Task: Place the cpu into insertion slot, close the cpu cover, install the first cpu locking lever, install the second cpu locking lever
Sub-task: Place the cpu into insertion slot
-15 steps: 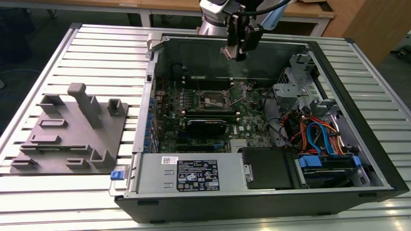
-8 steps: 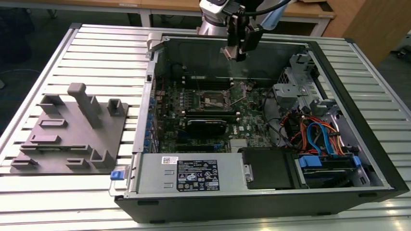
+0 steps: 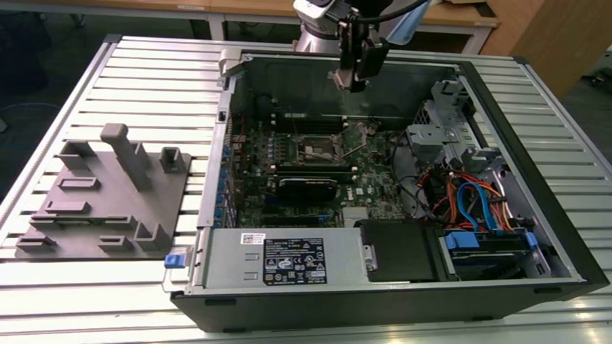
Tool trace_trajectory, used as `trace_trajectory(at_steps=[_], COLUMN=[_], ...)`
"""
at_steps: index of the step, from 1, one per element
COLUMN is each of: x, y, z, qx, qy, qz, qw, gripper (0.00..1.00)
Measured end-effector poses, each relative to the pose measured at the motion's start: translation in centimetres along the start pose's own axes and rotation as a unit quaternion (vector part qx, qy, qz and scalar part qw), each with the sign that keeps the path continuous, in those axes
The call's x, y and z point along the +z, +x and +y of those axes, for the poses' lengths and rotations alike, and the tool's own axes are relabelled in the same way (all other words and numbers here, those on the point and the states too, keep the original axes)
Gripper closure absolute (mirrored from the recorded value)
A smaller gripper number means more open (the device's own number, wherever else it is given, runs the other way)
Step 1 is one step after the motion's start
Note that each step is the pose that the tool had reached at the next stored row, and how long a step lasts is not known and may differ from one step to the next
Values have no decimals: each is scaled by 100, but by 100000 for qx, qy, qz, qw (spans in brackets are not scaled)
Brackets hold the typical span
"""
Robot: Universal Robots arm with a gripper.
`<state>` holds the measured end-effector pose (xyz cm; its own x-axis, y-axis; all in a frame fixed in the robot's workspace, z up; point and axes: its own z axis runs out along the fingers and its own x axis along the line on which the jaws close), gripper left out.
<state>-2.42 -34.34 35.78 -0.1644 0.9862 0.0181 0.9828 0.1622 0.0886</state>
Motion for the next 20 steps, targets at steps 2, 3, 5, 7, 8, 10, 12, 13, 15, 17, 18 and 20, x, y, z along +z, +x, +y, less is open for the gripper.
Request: trace_trajectory(at_steps=[2, 3, 5, 7, 8, 10, 12, 13, 15, 17, 18, 20], x=[3, 5, 6, 6, 6, 6, 6, 7, 14, 33, 47, 86], y=[0, 0, -1, 0, 0, 0, 0, 0, 1, 3, 9, 17], z=[0, 0, 0, -1, -1, -1, 0, 0, -1, -3, -3, -5], qx=[1789, 2672, 3506, 3547, 3555, 3568, 3579, 3581, 3615, 3743, 3979, 4682], qy=[-32, -46, -56, -58, -62, -62, -62, -62, -85, -87, -92, -110], qz=[-161, -243, -314, -323, -319, -320, -323, -322, -325, -344, -364, -419], qw=[99984, 99964, 99938, 99937, 99936, 99936, 99935, 99935, 99934, 99929, 99920, 99889], gripper=[46, 46, 46, 46, 46, 46, 46, 46, 46, 46, 46, 46])
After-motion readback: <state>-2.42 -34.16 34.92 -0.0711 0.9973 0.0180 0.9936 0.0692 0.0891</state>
